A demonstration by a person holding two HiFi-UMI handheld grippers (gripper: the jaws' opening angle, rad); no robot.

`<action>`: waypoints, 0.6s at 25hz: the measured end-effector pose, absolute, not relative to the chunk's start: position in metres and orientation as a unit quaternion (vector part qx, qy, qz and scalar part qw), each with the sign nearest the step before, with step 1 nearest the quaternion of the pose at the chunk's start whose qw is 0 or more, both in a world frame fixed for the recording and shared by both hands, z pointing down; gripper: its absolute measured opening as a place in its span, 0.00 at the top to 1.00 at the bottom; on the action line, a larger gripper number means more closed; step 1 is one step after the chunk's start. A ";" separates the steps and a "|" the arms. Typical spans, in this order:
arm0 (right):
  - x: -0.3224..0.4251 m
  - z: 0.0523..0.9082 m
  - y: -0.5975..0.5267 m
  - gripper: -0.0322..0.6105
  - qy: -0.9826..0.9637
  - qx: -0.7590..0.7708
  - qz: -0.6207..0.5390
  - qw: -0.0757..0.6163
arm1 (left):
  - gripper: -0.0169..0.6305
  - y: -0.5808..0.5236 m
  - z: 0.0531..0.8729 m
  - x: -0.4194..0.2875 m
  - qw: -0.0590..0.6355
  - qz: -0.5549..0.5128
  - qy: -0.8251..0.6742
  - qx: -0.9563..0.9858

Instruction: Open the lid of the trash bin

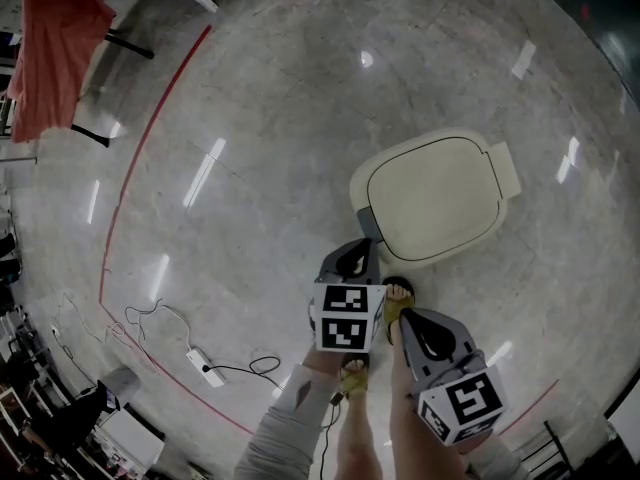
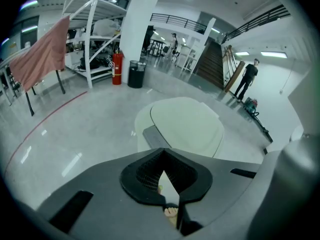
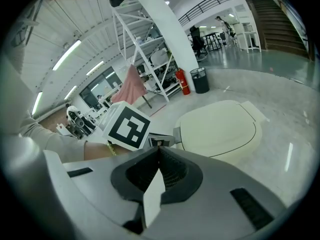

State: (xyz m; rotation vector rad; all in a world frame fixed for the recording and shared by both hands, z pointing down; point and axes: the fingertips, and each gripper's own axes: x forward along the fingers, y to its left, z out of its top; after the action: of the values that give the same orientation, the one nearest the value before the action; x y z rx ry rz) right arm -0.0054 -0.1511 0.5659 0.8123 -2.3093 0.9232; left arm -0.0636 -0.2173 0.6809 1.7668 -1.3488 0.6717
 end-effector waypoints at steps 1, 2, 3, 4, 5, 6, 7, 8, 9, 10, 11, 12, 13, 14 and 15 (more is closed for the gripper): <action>-0.006 0.566 -0.151 0.95 -0.852 0.300 0.341 0.259 | 0.97 -0.218 0.682 -0.064 0.398 0.268 -0.531 0.698; -0.007 0.567 -0.150 0.95 -0.852 0.300 0.342 0.259 | 0.97 -0.218 0.683 -0.064 0.397 0.270 -0.530 0.699; -0.008 0.567 -0.150 0.95 -0.852 0.300 0.343 0.259 | 0.97 -0.218 0.683 -0.065 0.396 0.271 -0.529 0.700; -0.009 0.567 -0.149 0.95 -0.852 0.299 0.343 0.258 | 0.97 -0.218 0.684 -0.065 0.396 0.272 -0.528 0.700; -0.010 0.567 -0.148 0.95 -0.852 0.299 0.344 0.258 | 0.97 -0.218 0.684 -0.065 0.397 0.273 -0.528 0.699; -0.011 0.567 -0.147 0.95 -0.852 0.298 0.346 0.257 | 0.97 -0.217 0.685 -0.065 0.400 0.274 -0.528 0.698; -0.011 0.567 -0.147 0.95 -0.851 0.298 0.347 0.257 | 0.97 -0.217 0.686 -0.066 0.403 0.276 -0.527 0.695; -0.012 0.567 -0.146 0.95 -0.852 0.297 0.347 0.257 | 0.97 -0.218 0.687 -0.066 0.407 0.277 -0.527 0.693; -0.013 0.567 -0.146 0.95 -0.852 0.296 0.347 0.256 | 0.97 -0.218 0.688 -0.065 0.411 0.279 -0.525 0.691; -0.013 0.567 -0.146 0.95 -0.852 0.296 0.347 0.256 | 0.97 -0.218 0.688 -0.065 0.414 0.280 -0.523 0.690; -0.014 0.566 -0.146 0.95 -0.852 0.296 0.347 0.256 | 0.97 -0.218 0.689 -0.065 0.416 0.281 -0.522 0.690; -0.014 0.566 -0.145 0.95 -0.852 0.296 0.347 0.255 | 0.97 -0.219 0.689 -0.066 0.417 0.283 -0.521 0.689; -0.015 0.566 -0.145 0.95 -0.852 0.296 0.347 0.255 | 0.96 -0.219 0.689 -0.066 0.416 0.285 -0.520 0.689; -0.015 0.566 -0.145 0.95 -0.852 0.296 0.348 0.255 | 0.97 -0.219 0.690 -0.067 0.416 0.286 -0.521 0.689; -0.016 0.566 -0.145 0.95 -0.852 0.296 0.348 0.254 | 0.96 -0.219 0.690 -0.067 0.416 0.286 -0.521 0.688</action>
State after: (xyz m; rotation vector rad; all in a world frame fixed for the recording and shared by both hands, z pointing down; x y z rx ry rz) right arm -0.0156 -0.1446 0.5656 0.8047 -2.3157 0.9457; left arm -0.0667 -0.2186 0.6902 1.7280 -1.3092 0.7169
